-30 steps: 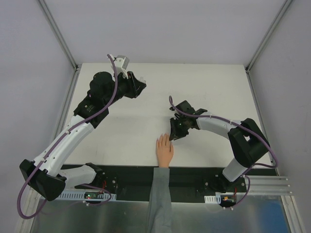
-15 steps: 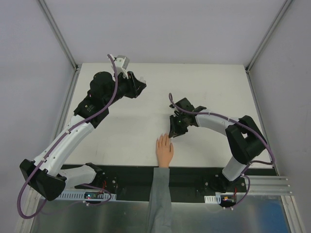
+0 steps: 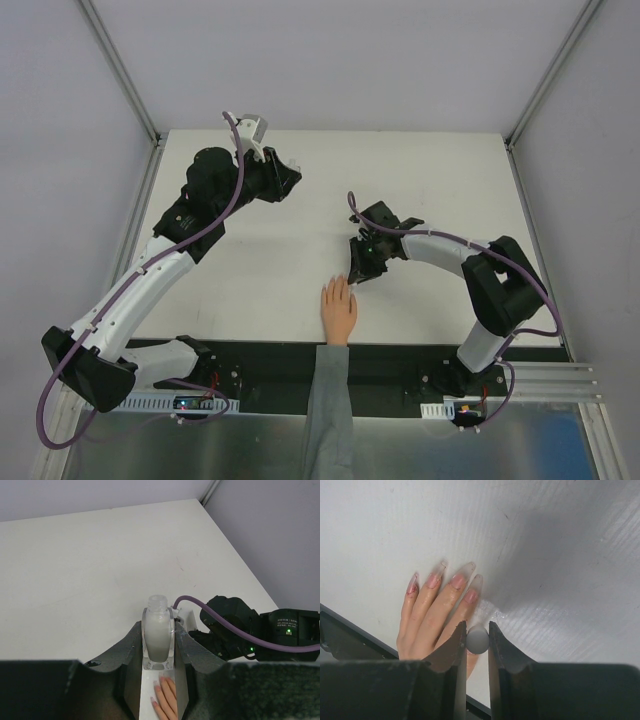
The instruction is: Paint the nails
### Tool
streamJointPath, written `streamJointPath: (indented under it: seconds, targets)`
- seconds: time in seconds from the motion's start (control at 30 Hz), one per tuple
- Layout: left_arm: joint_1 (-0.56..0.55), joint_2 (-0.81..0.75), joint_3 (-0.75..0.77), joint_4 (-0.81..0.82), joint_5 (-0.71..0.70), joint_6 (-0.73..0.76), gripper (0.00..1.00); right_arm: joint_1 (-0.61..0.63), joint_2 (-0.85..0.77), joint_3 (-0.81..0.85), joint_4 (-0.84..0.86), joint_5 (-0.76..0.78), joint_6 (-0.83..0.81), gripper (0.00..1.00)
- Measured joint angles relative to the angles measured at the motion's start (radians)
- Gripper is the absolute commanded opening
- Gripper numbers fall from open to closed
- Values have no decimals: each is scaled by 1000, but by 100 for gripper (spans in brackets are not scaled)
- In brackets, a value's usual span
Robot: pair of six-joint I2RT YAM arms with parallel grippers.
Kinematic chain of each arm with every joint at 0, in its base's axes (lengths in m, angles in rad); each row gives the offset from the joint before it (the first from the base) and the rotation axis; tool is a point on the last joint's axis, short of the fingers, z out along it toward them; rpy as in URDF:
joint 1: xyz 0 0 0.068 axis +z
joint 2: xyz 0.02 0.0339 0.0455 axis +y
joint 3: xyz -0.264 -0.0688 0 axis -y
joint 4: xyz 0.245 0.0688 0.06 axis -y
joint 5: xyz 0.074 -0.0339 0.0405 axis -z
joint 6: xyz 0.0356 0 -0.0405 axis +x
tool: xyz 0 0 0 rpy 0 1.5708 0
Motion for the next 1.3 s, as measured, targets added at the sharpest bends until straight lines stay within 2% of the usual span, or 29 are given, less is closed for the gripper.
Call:
streamJointPath:
  seconds: [0.7,1.3]
  targets:
    - [0,-16,0,0,0,17,0,14,-41,-57,9,3,12,0]
    - [0,-23,0,0,0,17,0,17,-35,-31,9,3,13,0]
